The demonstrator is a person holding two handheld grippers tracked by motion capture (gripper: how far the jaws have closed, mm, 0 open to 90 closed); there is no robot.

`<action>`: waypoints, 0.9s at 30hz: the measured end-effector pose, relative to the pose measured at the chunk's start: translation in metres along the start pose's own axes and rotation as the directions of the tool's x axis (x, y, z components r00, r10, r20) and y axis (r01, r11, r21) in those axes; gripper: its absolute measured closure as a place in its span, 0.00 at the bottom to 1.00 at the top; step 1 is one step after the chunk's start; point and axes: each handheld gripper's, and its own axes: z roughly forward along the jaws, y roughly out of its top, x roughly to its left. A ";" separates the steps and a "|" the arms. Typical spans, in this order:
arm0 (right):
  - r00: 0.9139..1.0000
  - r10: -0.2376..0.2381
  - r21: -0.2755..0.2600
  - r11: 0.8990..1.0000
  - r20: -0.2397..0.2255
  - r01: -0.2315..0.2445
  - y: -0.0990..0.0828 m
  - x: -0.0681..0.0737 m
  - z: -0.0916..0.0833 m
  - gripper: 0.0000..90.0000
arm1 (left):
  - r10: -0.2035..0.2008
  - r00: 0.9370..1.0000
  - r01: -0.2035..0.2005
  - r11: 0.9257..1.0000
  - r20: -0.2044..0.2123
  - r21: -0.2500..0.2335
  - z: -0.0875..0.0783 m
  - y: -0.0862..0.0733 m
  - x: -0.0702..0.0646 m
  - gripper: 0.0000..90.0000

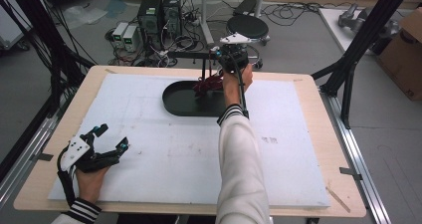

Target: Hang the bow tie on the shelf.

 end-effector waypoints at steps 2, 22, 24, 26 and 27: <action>1.000 -0.007 0.005 1.000 -0.001 0.007 0.000 0.000 0.000 0.97 | 0.000 1.000 0.000 1.000 0.000 0.000 0.000 0.000 0.000 0.14; 0.988 -0.140 0.084 0.987 0.071 0.134 -0.002 -0.004 -0.004 0.38 | 0.001 1.000 -0.001 1.000 -0.007 -0.007 0.000 0.000 -0.001 0.14; 0.985 -0.147 0.087 0.986 0.088 0.140 -0.003 -0.004 -0.004 0.37 | 0.001 1.000 -0.001 1.000 -0.008 -0.006 0.000 0.000 -0.001 0.14; 0.981 -0.163 0.108 0.983 0.104 0.151 -0.004 -0.005 -0.004 0.31 | 0.002 1.000 -0.002 1.000 -0.007 -0.005 0.000 0.000 -0.001 0.14; 0.981 -0.163 0.108 0.983 0.104 0.151 -0.004 -0.005 -0.004 0.31 | 0.002 1.000 -0.002 1.000 -0.006 -0.007 0.000 0.000 -0.001 0.14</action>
